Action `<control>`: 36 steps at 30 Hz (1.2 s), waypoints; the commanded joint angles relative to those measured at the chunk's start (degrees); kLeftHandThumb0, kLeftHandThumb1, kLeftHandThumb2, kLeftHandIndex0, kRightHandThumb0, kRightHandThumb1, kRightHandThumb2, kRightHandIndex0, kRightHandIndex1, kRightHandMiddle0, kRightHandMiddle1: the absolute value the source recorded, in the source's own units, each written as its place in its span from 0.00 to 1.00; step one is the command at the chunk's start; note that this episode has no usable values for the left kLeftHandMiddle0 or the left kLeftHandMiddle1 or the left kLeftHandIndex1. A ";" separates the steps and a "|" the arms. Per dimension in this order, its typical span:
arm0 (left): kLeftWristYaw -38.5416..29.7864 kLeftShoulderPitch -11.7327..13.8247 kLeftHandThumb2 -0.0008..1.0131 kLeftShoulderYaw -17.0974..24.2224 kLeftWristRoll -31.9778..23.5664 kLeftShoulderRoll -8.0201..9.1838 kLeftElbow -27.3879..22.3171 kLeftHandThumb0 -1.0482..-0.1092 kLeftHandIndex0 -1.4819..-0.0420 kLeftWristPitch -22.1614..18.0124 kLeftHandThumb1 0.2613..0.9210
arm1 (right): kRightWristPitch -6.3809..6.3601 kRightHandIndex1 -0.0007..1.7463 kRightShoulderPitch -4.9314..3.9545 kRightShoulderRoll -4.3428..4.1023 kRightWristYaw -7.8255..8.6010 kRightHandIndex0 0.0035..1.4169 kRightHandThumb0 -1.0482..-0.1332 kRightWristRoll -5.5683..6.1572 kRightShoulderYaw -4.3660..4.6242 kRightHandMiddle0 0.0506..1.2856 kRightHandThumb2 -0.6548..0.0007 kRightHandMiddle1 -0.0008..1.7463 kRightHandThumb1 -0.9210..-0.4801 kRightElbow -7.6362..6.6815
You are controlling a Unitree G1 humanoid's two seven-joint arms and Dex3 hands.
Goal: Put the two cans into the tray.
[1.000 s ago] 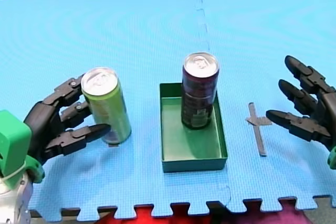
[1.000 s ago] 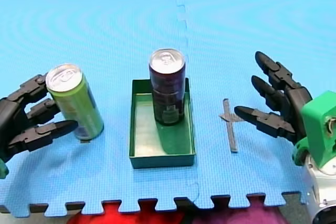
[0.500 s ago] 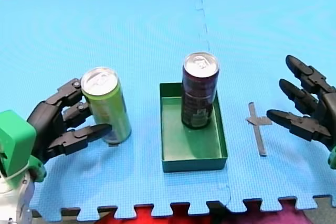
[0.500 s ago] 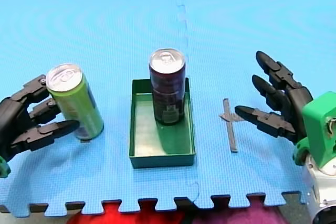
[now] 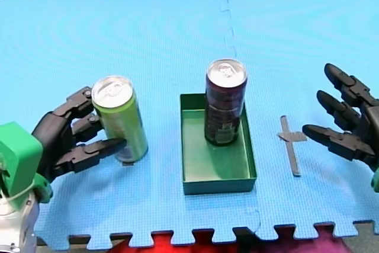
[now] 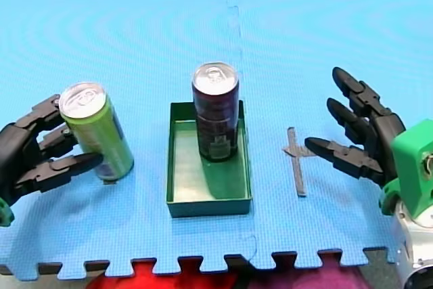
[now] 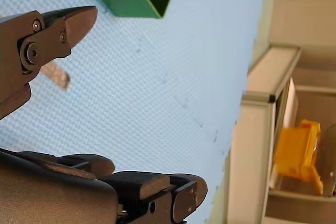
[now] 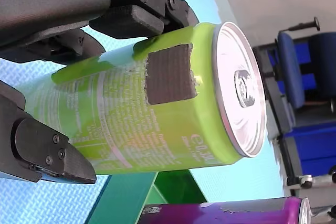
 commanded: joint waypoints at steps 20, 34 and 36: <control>-0.90 -1.56 0.01 -0.69 0.61 0.68 1.35 0.00 0.78 -0.28 0.90 | -0.64 0.00 -0.69 -0.44 0.22 0.24 0.02 0.23 -0.64 0.20 1.00 0.00 0.41 0.85; -3.67 -2.20 0.01 -1.26 0.73 1.17 2.17 0.00 0.79 -0.79 0.94 | -0.58 0.00 -1.09 -0.40 -0.38 0.25 0.03 -0.07 -0.55 0.21 1.00 0.00 0.41 1.11; -4.60 -2.25 0.01 -1.34 0.54 1.32 2.20 0.00 0.80 -0.63 0.94 | -0.56 0.00 -1.16 -0.45 -0.38 0.24 0.03 -0.07 -0.56 0.21 1.00 0.00 0.41 1.19</control>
